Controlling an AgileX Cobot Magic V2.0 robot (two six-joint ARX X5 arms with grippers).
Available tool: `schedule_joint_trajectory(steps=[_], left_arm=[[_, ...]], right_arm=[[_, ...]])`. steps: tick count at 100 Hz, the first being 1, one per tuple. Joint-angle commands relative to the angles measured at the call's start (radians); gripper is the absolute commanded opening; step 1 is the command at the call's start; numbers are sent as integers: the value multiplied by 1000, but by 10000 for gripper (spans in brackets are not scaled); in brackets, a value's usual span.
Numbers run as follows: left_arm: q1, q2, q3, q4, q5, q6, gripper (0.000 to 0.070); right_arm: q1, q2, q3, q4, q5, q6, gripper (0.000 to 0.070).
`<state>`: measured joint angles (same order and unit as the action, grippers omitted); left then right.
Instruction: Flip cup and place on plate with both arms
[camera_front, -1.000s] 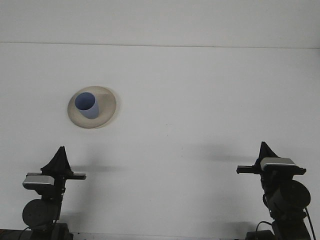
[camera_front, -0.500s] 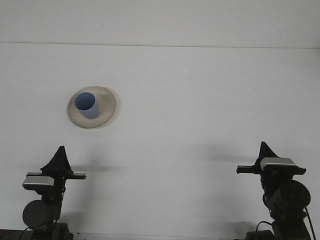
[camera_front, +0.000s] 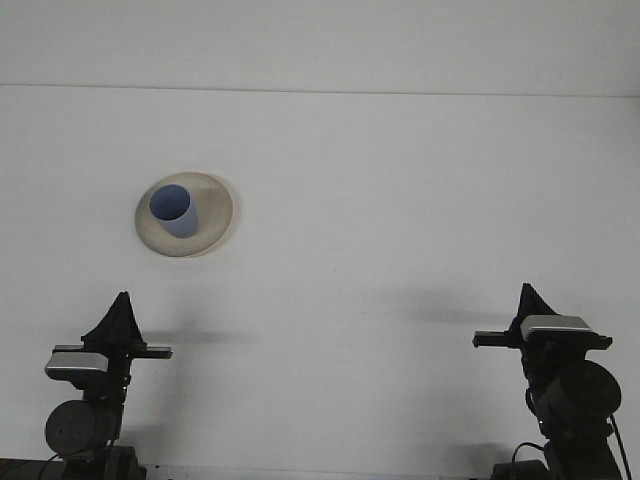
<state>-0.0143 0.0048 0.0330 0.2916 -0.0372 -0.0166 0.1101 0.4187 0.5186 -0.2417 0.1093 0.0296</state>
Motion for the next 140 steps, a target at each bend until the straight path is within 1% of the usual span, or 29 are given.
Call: schedule_joint_trajectory(steps=[1, 18, 39, 68, 84, 100, 119, 140], left_arm=[[2, -2, -19, 16, 0, -2, 12], [2, -2, -19, 16, 0, -2, 12], [2, -2, -19, 16, 1, -2, 12], [2, -2, -19, 16, 0, -2, 12], [2, -2, -19, 16, 0, -2, 12], [2, -2, -19, 17, 0, -2, 12], [2, -2, -19, 16, 0, -2, 12], [2, -2, -19, 16, 0, -2, 12]], right_arm=[[2, 1, 8, 10, 3, -7, 0], [2, -5, 8, 9, 4, -7, 0], [-10, -98, -24, 16, 4, -7, 0], [-55, -307, -238, 143, -4, 10, 0], [-76, -420, -345, 153, -4, 24, 0], [-99, -417, -415, 214, -6, 36, 0], [-99, -417, -504, 364, -5, 49, 0], [-99, -418, -506, 362, -4, 48, 0]])
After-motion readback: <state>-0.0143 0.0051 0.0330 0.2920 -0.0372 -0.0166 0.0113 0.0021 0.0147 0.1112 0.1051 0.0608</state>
